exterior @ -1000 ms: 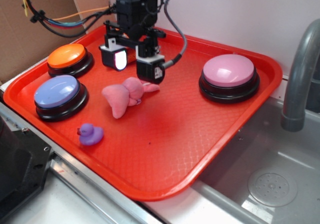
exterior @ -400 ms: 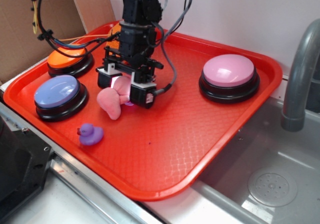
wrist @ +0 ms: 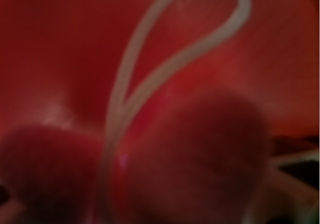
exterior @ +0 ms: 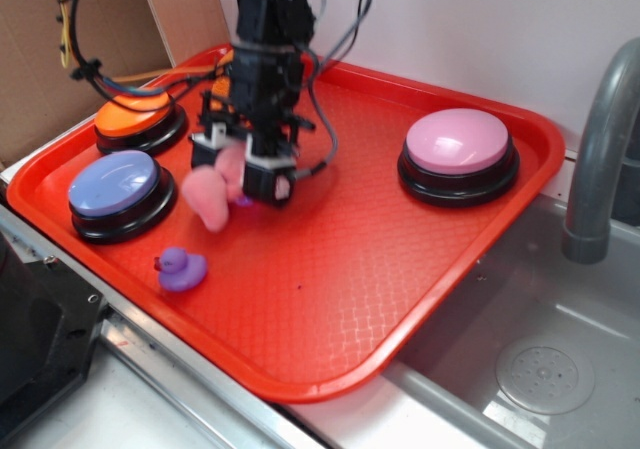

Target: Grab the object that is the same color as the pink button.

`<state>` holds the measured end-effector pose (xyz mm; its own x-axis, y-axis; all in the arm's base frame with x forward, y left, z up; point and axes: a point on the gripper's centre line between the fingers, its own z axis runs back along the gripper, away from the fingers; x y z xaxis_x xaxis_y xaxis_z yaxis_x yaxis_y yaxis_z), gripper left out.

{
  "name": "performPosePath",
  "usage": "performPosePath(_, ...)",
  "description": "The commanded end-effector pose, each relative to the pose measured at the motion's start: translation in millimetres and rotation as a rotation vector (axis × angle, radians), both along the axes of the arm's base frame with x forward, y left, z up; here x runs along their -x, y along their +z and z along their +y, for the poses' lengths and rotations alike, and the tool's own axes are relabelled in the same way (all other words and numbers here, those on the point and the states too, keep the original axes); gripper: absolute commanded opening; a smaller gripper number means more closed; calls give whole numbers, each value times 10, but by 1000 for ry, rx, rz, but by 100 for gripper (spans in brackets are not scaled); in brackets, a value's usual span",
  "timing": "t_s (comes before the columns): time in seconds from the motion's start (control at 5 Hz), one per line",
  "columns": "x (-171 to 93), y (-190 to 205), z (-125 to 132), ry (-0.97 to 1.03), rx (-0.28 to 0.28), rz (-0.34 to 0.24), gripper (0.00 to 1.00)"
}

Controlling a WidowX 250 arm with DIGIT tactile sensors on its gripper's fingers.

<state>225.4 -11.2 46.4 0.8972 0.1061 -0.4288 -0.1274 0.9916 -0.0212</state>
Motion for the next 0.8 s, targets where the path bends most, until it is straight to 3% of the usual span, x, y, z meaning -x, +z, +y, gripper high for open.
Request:
performPosePath(0.0,-203,1210,608,-56,-28,-389,0)
performPosePath(0.2,-1,1719,631,-15,-59,-430,0)
performPosePath(0.4,116,2206,638,8,-48,-429,0)
performPosePath(0.6,141,2196,616,54,-109,-404,0)
